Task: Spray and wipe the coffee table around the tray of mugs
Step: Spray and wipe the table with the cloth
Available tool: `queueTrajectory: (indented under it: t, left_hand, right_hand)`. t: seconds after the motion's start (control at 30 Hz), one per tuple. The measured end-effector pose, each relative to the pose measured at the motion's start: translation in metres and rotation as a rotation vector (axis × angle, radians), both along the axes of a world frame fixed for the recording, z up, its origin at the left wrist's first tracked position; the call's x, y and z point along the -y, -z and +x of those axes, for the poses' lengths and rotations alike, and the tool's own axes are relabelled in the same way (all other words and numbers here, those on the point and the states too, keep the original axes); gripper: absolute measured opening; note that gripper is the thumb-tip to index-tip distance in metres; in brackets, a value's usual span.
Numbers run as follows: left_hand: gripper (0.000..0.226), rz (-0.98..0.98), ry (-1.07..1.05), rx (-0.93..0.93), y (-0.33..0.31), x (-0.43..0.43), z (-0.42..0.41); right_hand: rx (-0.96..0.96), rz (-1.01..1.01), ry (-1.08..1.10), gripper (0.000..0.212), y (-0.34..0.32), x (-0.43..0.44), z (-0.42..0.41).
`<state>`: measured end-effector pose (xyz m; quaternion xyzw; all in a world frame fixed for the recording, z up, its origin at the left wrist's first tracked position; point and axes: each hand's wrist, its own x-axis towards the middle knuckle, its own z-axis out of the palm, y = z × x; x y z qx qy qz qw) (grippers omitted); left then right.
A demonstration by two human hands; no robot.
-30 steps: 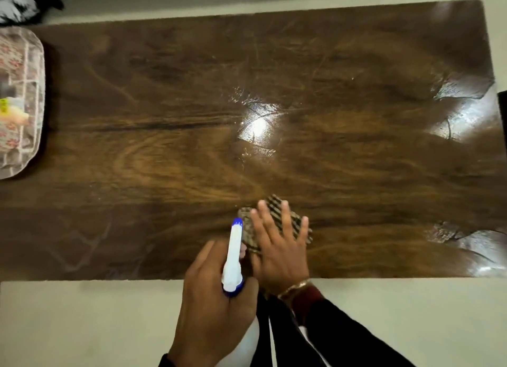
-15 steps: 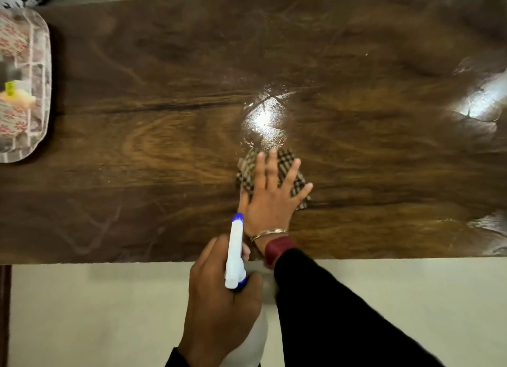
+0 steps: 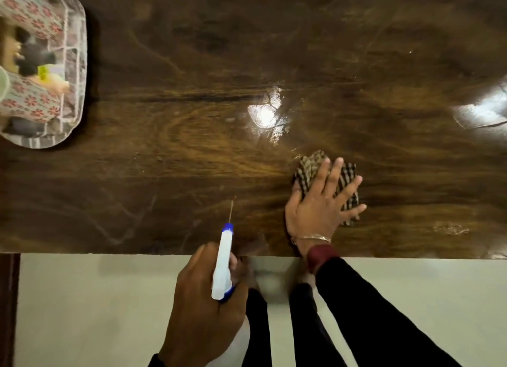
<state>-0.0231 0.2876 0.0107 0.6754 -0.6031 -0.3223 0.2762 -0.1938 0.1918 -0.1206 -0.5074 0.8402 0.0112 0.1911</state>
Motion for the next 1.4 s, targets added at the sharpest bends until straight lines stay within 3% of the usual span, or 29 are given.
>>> queueTrajectory:
  t: [0.1,0.23,0.37,0.5,0.63,0.73,0.83,0.9,0.97,1.03,1.13,1.3,1.4]
  left_hand:
    - [0.058,0.011,-0.007,0.032,-0.002,-0.002,0.016]
    - [0.045,-0.015,-0.003,-0.006,-0.006,0.003,0.036]
    - [0.038,0.000,-0.032,-0.049,-0.014,0.011,0.043]
    - [0.034,0.017,-0.046,-0.126,-0.015,0.016,0.045]
    - [0.036,-0.011,-0.045,-0.146,-0.011,0.021,0.043]
    - [0.031,0.002,-0.022,-0.158,-0.009,0.033,0.048]
    - [0.024,0.011,0.019,-0.143,-0.011,0.051,0.050]
    - [0.031,0.006,0.000,-0.113,-0.015,0.064,0.051]
    - [0.048,0.021,-0.014,-0.130,-0.020,0.078,0.052]
    - [0.043,0.023,0.024,-0.160,-0.024,0.092,0.055]
    - [0.022,0.030,0.028,-0.128,-0.026,0.107,0.058]
    - [0.044,-0.036,-0.010,-0.108,-0.022,0.127,0.057]
    - [0.039,-0.026,-0.024,-0.115,-0.023,0.140,0.052]
  right_hand:
    - [0.025,-0.015,-0.084,0.093,-0.002,0.019,0.064]
    - [0.085,-0.002,-0.438,0.082,-0.006,-0.021,0.142]
    - [0.094,0.008,-0.576,0.066,0.000,-0.081,0.132]
    - [0.031,-0.005,-0.468,0.095,0.007,-0.084,0.046]
    - [0.006,-0.003,-0.089,0.082,0.005,-0.010,0.008]
    - [-0.035,-0.035,-0.044,0.086,0.008,0.052,0.052]
    - [-0.019,-0.078,-0.210,0.093,0.006,0.084,0.126]
    - [-0.022,-0.077,-0.402,0.096,0.009,0.076,0.168]
    - [-0.028,-0.069,-0.580,0.094,0.012,0.056,0.181]
    - [-0.026,-0.113,-0.641,0.081,0.014,0.042,0.159]
    - [0.003,-0.117,-0.518,0.084,0.009,0.047,0.097]
    - [-0.010,-0.045,-0.091,0.082,0.008,0.139,0.032]
    - [-0.009,-0.066,-0.040,0.081,0.009,0.203,0.058]
